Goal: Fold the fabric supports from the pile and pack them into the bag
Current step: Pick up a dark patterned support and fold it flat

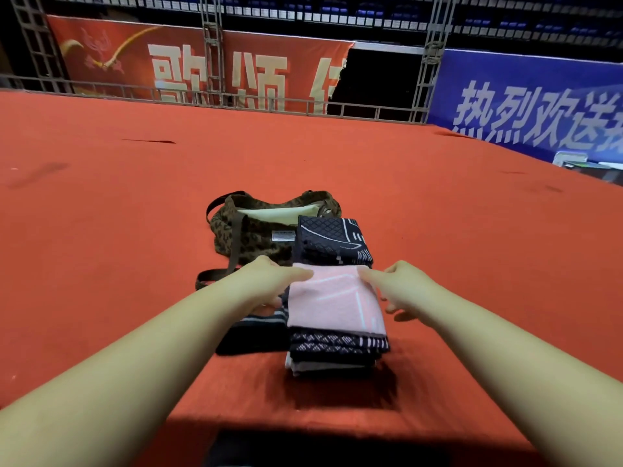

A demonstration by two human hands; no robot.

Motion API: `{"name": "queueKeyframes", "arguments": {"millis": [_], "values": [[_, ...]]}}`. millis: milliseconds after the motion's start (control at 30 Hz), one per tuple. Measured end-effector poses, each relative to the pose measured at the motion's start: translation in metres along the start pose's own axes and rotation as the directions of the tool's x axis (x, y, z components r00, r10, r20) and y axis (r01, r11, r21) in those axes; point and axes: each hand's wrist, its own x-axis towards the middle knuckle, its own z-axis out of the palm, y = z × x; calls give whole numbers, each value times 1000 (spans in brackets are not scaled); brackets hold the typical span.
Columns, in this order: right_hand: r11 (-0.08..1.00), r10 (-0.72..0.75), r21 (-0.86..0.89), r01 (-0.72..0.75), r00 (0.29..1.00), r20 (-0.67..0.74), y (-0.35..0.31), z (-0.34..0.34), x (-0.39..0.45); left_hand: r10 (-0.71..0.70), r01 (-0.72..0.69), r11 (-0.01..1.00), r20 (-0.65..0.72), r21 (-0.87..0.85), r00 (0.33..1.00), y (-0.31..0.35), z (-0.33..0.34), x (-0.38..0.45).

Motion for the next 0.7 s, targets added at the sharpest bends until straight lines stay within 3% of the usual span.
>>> {"name": "queueKeyframes", "arguments": {"millis": [200, 300, 500, 700], "values": [[984, 87, 134, -119, 970, 226, 14, 7, -29, -71, 71, 997, -9, -16, 997, -11, 22, -24], [966, 101, 209, -155, 964, 248, 16, 10, -32, -115, 112, 989, -27, -93, 993, -15, 32, -29], [948, 203, 186, -258, 941, 271, 14, 13, -31, -164, 152, 966, -42, -209, 986, -19, 37, -29], [893, 107, 398, -212, 957, 270, 0, 21, -33, -182, 165, 946, -35, -279, 983, -23, 35, -30]]}}
